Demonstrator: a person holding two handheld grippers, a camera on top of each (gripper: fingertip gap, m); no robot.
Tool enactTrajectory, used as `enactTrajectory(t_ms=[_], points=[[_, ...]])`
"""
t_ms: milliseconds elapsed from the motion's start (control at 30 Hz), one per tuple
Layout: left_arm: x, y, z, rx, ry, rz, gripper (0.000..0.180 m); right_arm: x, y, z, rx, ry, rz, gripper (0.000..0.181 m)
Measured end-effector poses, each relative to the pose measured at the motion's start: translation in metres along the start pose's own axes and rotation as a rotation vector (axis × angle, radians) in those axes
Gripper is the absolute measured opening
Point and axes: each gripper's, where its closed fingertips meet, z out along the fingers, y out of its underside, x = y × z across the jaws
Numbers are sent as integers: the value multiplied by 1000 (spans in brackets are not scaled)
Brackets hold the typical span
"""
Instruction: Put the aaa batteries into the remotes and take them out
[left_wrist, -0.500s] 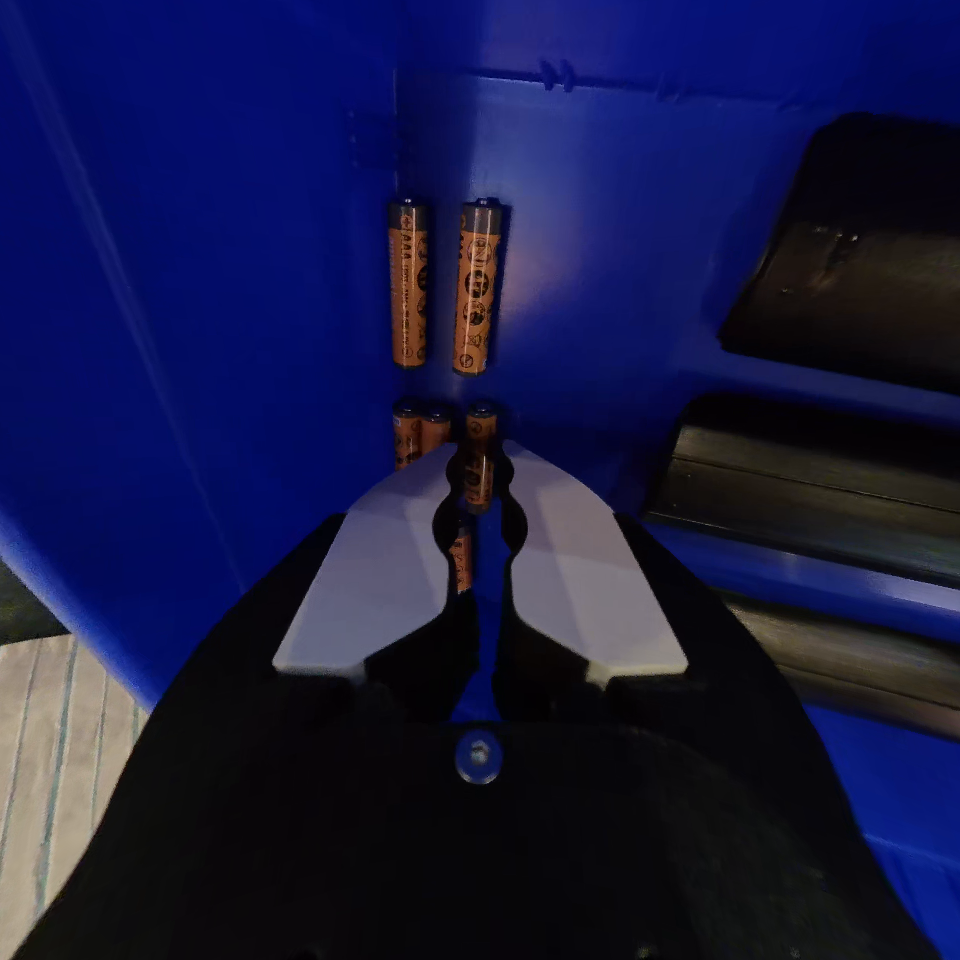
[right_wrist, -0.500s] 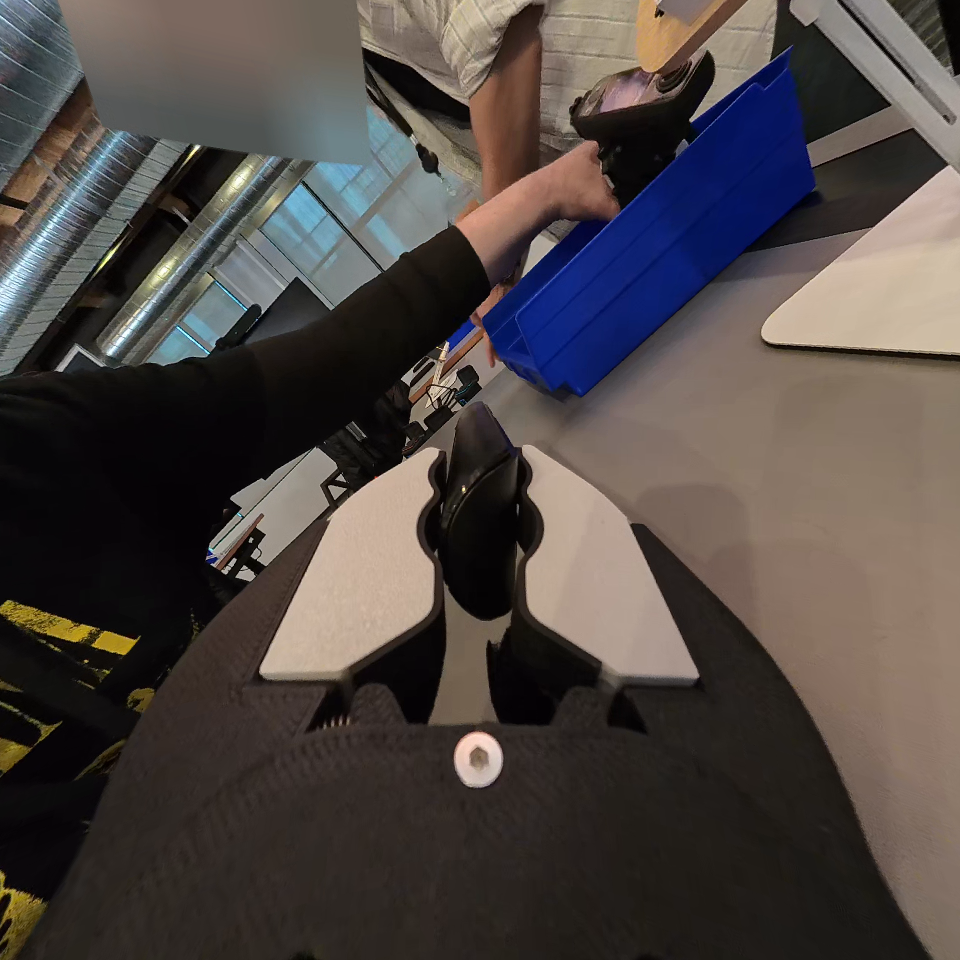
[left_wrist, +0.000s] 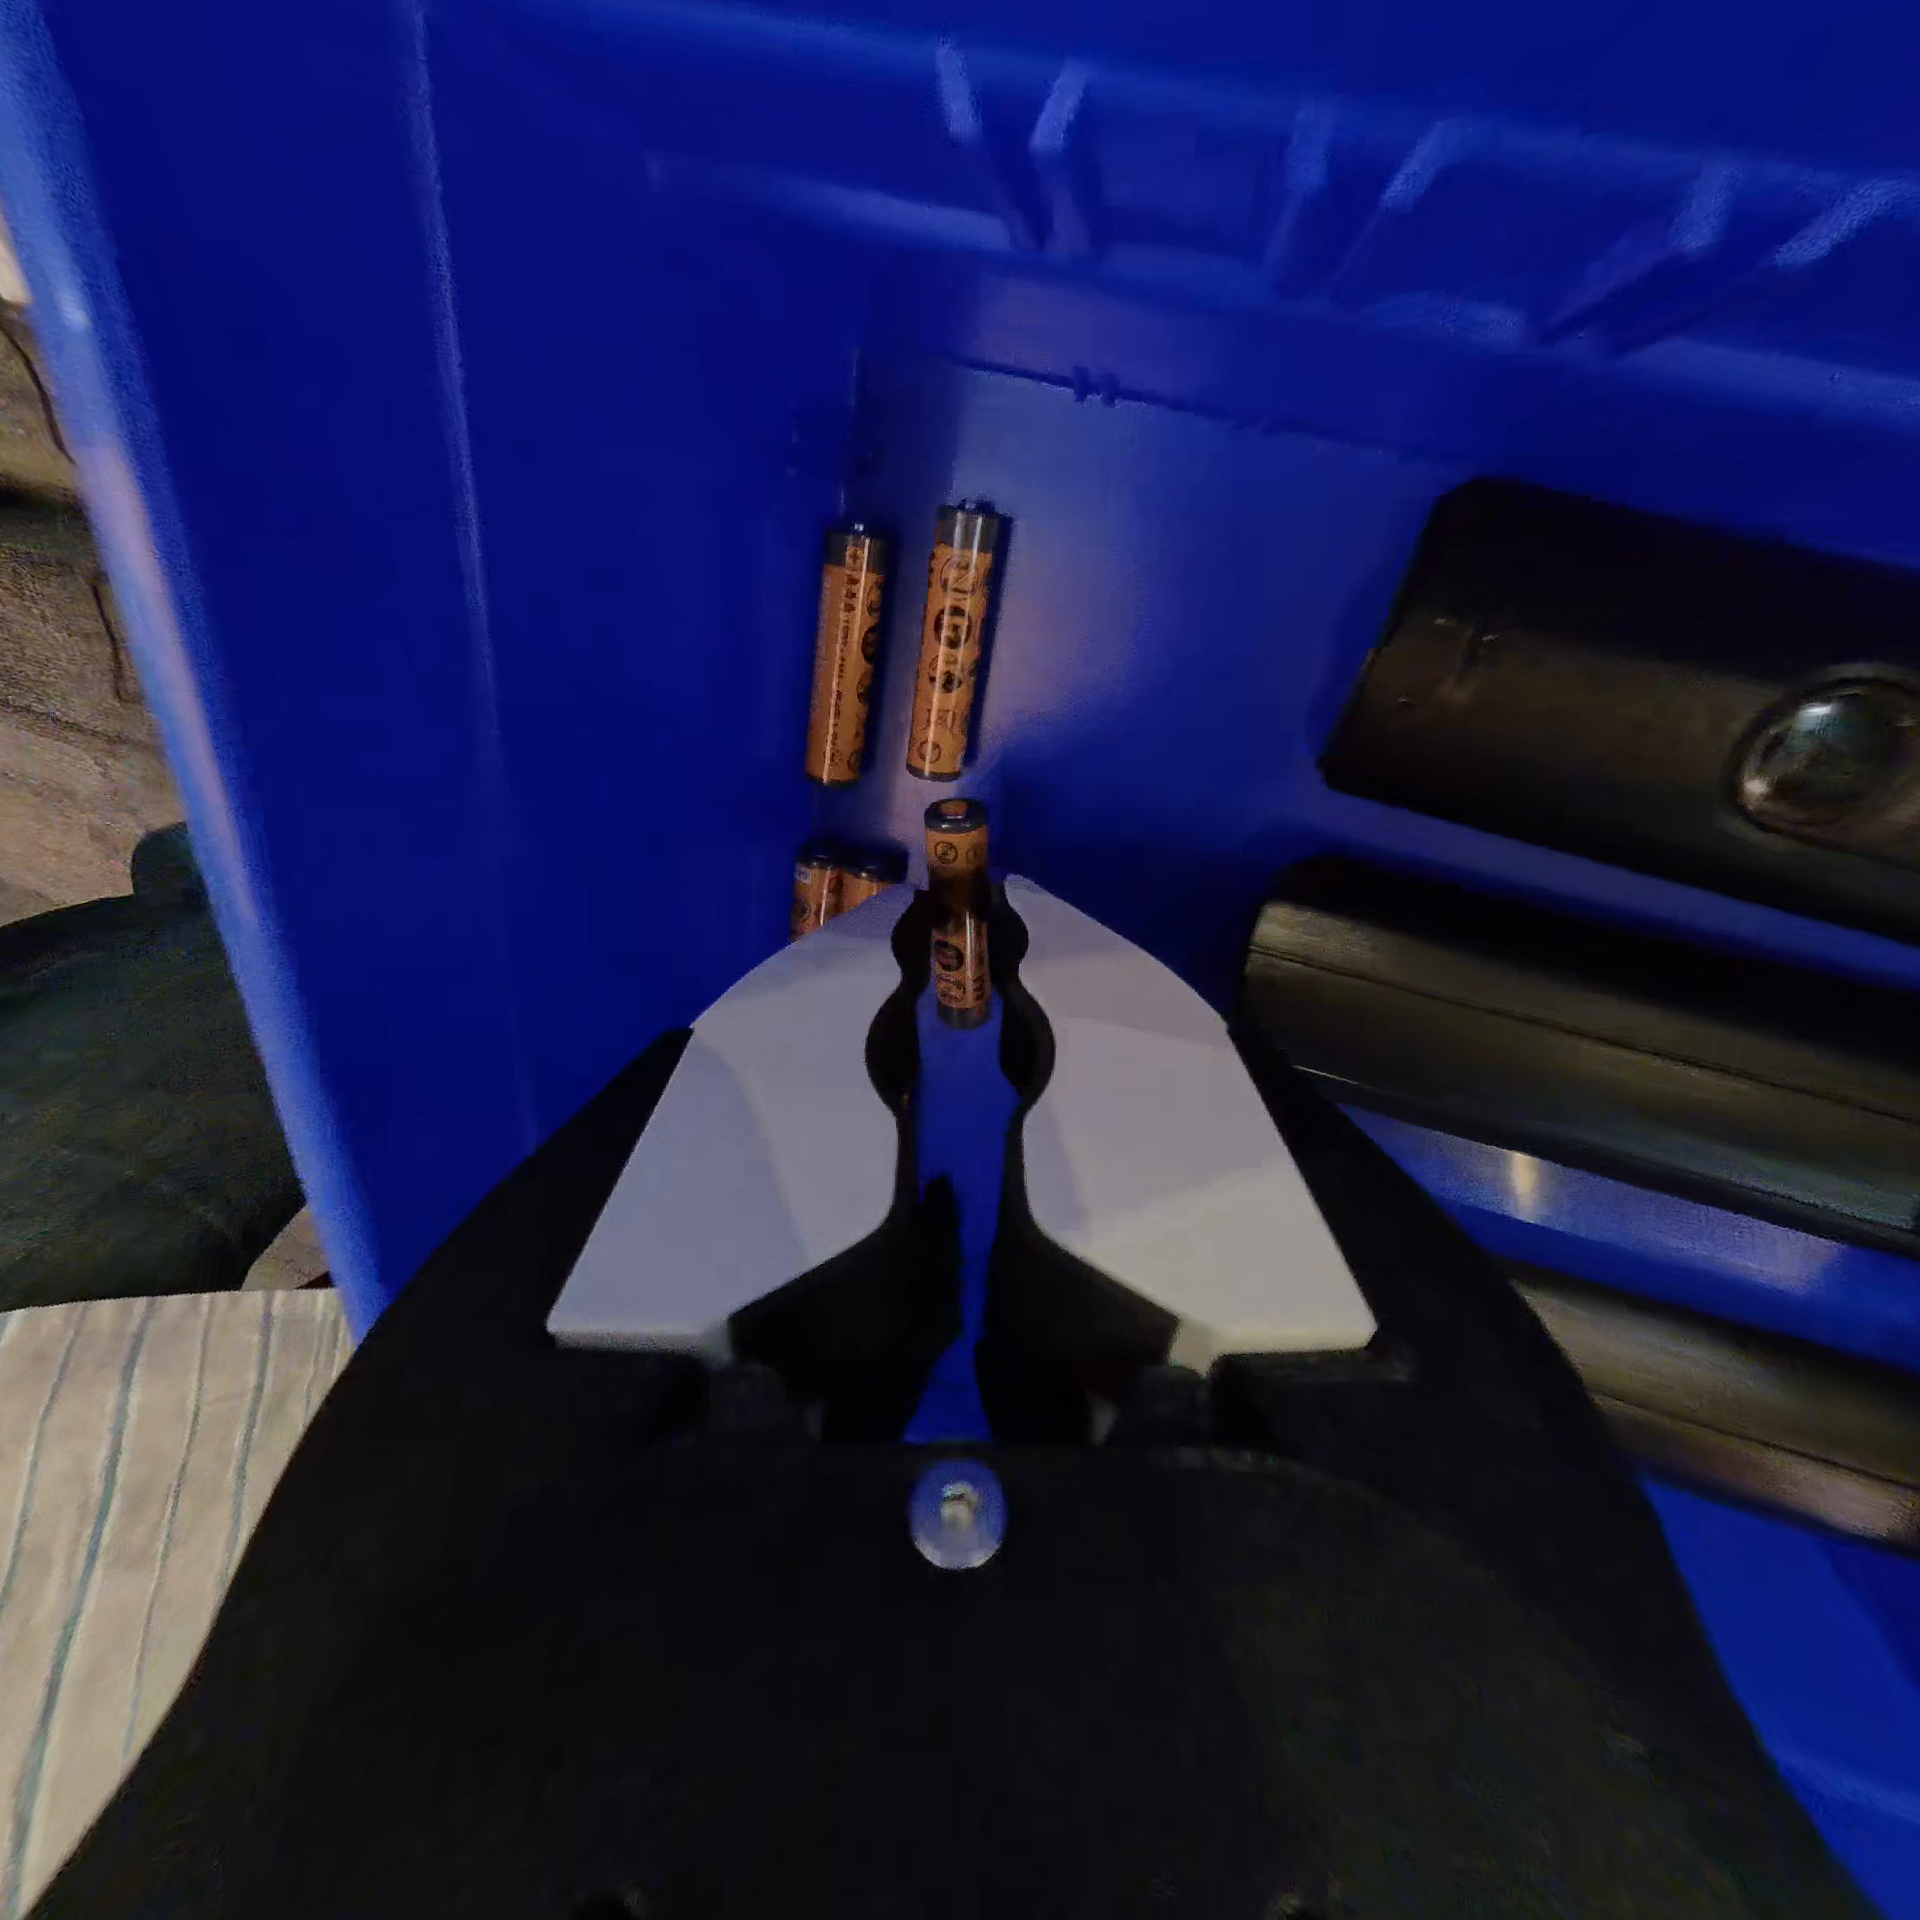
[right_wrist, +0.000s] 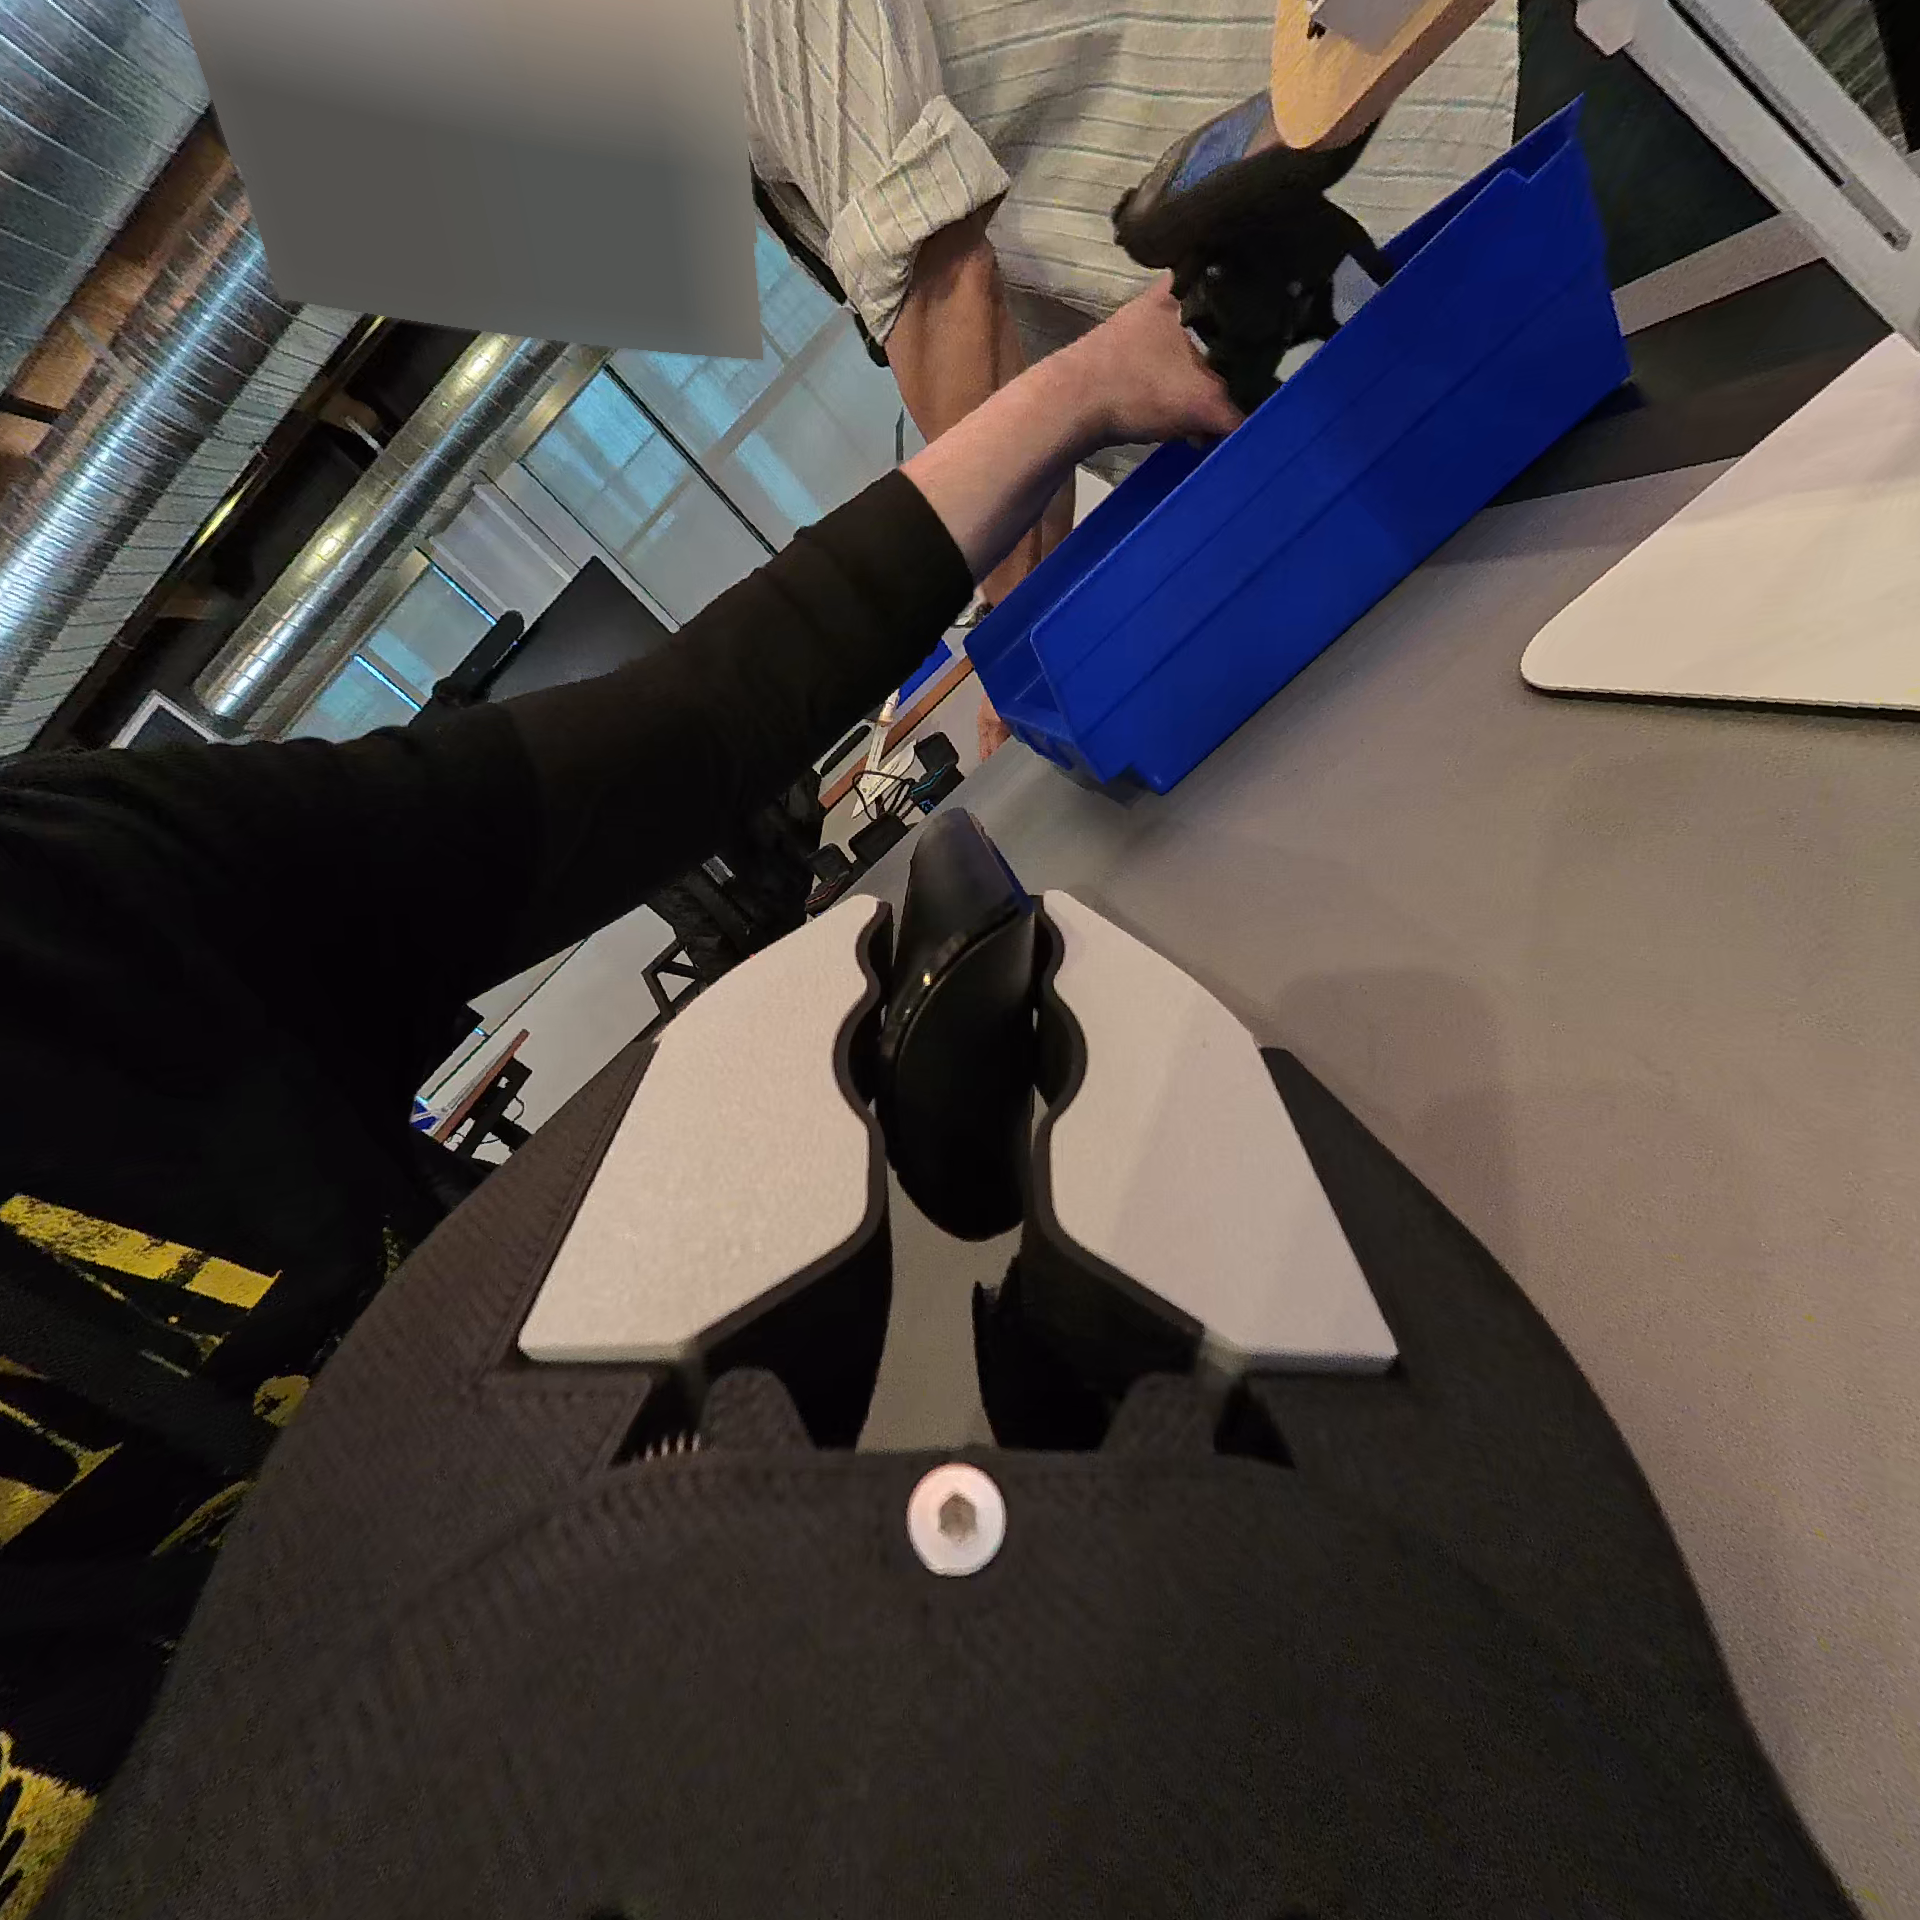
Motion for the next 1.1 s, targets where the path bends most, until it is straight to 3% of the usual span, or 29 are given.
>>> enactTrajectory(t_ms=[400,700,1100], points=[[22,-9,-58,113,-62,-34,12,4,-4,-4,9,22,-16,24],[72,-59,-128,235,-92,39,12,12,-13,-13,34,56,-25,24],[193,-152,-153,282,-23,223,11,35,-38,-44,112,141,-29,24]])
